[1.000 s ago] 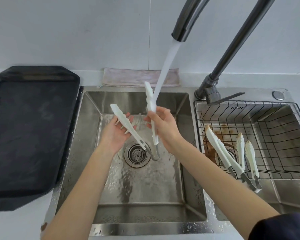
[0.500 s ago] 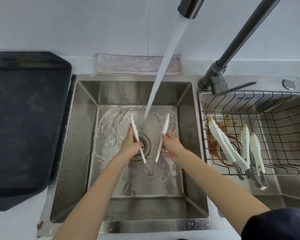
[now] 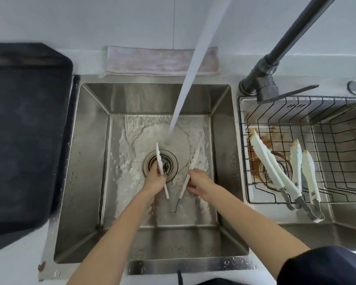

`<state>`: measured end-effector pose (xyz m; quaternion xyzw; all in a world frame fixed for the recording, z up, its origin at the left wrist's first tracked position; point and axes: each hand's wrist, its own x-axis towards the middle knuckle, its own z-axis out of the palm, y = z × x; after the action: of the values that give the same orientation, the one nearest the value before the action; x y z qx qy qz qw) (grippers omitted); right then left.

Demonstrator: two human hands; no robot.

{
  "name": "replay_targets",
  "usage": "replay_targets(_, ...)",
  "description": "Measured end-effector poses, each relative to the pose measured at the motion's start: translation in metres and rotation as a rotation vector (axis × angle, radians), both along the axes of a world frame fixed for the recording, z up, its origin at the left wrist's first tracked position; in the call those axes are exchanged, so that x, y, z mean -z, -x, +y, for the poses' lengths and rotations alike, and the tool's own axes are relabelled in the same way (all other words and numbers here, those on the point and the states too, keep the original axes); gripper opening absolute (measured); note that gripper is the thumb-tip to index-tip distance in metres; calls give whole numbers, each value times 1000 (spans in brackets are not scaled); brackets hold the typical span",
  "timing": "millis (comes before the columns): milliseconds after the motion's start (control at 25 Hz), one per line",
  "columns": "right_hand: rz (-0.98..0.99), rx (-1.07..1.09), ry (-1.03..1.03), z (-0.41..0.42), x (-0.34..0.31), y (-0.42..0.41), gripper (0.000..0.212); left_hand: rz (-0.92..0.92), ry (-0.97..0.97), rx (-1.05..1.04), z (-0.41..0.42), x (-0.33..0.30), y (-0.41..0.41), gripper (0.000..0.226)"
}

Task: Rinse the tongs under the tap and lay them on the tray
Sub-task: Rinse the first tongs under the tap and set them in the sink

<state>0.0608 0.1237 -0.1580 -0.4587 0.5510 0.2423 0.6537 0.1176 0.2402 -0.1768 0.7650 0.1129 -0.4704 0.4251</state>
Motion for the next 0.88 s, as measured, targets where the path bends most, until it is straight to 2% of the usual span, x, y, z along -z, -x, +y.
replay_targets(200, -7, -33, -14, -2, 2, 3, 28, 62, 19, -50, 0, -4, 3, 56)
replay_targets(320, -25, -73, -4, -6, -5, 5, 42, 42, 9, -36, 0, -9, 3, 51)
replay_targets(400, -38, -107, 15, -7, -10, 6, 42, 42, 7, -38, 1, -12, 3, 48)
replay_targets(560, -54, -310, 187, -10, -22, 6, 52, 12, -17, 5, 5, -27, 1, 49)
replay_targets(720, -166, -483, 331, -14, -53, 10, 53, -106, -50, 152, 2, -56, 0, 52)
replay_targets(880, -302, -588, 456, -22, -90, 21, 54, -305, -93, 402, -7, -92, 7, 51)
